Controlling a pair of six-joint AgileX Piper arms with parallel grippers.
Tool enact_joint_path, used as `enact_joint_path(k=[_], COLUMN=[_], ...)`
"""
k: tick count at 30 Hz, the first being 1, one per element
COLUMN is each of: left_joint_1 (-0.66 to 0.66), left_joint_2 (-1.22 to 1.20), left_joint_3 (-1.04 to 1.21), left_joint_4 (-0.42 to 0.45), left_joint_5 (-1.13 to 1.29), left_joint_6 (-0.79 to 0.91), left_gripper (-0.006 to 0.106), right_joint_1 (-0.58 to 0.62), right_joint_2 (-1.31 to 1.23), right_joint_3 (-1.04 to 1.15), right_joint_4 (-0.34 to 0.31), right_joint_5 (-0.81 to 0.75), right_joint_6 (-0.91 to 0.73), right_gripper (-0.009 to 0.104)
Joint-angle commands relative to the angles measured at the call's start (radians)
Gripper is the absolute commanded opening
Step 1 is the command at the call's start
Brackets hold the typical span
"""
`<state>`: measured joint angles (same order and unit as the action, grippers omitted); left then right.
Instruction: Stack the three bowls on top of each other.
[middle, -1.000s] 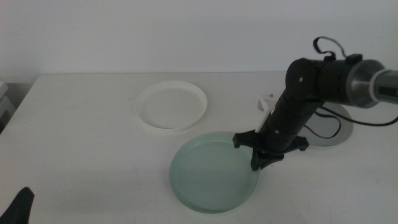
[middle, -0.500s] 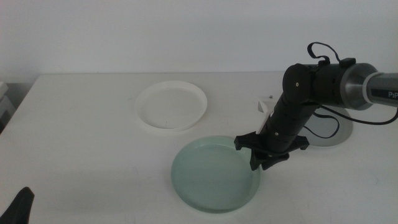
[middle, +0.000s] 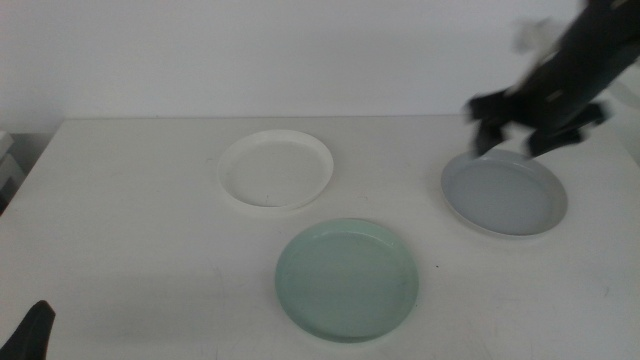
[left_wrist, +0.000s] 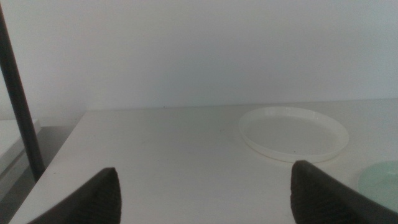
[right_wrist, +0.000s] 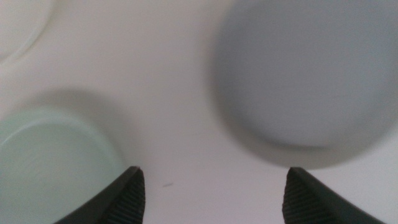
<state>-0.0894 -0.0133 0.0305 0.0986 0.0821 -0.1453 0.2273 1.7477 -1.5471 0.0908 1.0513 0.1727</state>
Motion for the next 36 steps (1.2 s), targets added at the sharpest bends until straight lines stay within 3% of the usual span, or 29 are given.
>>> enact_joint_path(k=[1, 7, 11, 22, 29, 32, 36], left_joint_1=[0.002, 0.002, 0.002, 0.002, 0.002, 0.002, 0.002], left_joint_2=[-0.014, -0.014, -0.014, -0.014, -0.014, -0.014, -0.014], left_joint_3=[-0.005, -0.005, -0.005, -0.005, -0.005, -0.005, -0.005], left_joint_4=[-0.006, -0.006, -0.006, -0.006, -0.006, -0.006, -0.006], left_joint_5=[-0.074, -0.074, -0.074, -0.074, -0.074, -0.074, -0.074], left_joint_6=[-0.013, -0.013, -0.013, -0.013, -0.013, -0.013, -0.013], left_gripper=[0.098, 0.098, 0.098, 0.098, 0.098, 0.098, 0.098], right_joint_1=[-0.086, -0.297, -0.376, -0.401, -0.401, -0.401, -0.401], right_joint_2=[-0.048, -0.023, 0.043, 0.281, 0.379, 0.391, 0.377], right_joint_3=[-0.075, -0.111, -0.111, -0.111, -0.111, -0.111, -0.111], right_joint_4=[-0.026, 0.006, 0.037, 0.135, 0.15, 0.176, 0.204], right_joint_5=[0.036, -0.011, -0.049, -0.242, -0.294, -0.29, -0.273], right_joint_6=[-0.026, -0.089, -0.134, -0.238, -0.251, -0.299, -0.367], right_gripper=[0.056, 0.056, 0.054, 0.049, 0.046, 0.035, 0.0])
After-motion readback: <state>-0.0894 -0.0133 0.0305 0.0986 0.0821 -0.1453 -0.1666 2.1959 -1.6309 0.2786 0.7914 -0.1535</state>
